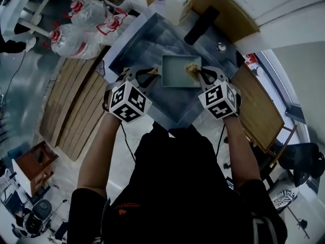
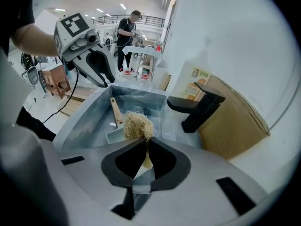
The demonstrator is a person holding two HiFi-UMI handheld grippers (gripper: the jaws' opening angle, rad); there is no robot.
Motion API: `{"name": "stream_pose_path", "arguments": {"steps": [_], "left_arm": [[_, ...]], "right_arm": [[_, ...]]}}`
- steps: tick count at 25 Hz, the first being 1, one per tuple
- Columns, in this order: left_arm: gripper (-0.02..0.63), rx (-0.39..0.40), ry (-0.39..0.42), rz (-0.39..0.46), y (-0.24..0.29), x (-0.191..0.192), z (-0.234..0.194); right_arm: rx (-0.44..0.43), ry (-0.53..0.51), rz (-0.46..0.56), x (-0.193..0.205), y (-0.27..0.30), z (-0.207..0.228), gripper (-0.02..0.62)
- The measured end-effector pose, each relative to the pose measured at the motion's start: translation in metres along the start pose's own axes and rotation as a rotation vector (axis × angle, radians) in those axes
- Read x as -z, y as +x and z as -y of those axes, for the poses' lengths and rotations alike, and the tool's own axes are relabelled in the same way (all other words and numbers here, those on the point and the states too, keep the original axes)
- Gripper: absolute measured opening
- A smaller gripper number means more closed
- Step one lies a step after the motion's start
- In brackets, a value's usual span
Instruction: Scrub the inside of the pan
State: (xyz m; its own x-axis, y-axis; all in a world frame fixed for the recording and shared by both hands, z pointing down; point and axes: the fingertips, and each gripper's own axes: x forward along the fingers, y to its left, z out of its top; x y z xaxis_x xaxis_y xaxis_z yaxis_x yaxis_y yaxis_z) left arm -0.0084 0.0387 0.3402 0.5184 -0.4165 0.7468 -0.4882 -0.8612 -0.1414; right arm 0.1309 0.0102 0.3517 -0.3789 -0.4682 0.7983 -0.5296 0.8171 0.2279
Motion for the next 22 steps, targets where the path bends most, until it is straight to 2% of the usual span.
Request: {"name": "stream_pose_path", "arguments": {"steps": [4,8,11,15,18,22], "left_arm": [[0.059,-0.046,-0.087,0.085,-0.020,-0.009,0.008],[0.043,-0.065,-0.120,0.115,-0.034,-0.007,0.015],[0.036,-0.060,-0.142,0.139,-0.045,-0.007,0.022],[0.034,-0.016,-0.167,0.216,-0.055,-0.010,0.037],[0.032,0.007,-0.221,0.274,-0.061,-0.012,0.044],[0.031,0.012,-0.237,0.292,-0.065,-0.008,0.050]], "right_arm": [[0.021,0.010,0.050,-0.009,-0.018,0.001,0.023],[0.042,0.030,0.088,-0.014,-0.033,0.000,0.023],[0.058,0.039,0.093,-0.013,-0.043,-0.001,0.023],[0.071,0.064,0.116,-0.012,-0.054,-0.004,0.023],[0.079,0.088,0.141,-0.013,-0.060,-0.008,0.023],[0.084,0.082,0.159,-0.018,-0.067,-0.014,0.023]]}}
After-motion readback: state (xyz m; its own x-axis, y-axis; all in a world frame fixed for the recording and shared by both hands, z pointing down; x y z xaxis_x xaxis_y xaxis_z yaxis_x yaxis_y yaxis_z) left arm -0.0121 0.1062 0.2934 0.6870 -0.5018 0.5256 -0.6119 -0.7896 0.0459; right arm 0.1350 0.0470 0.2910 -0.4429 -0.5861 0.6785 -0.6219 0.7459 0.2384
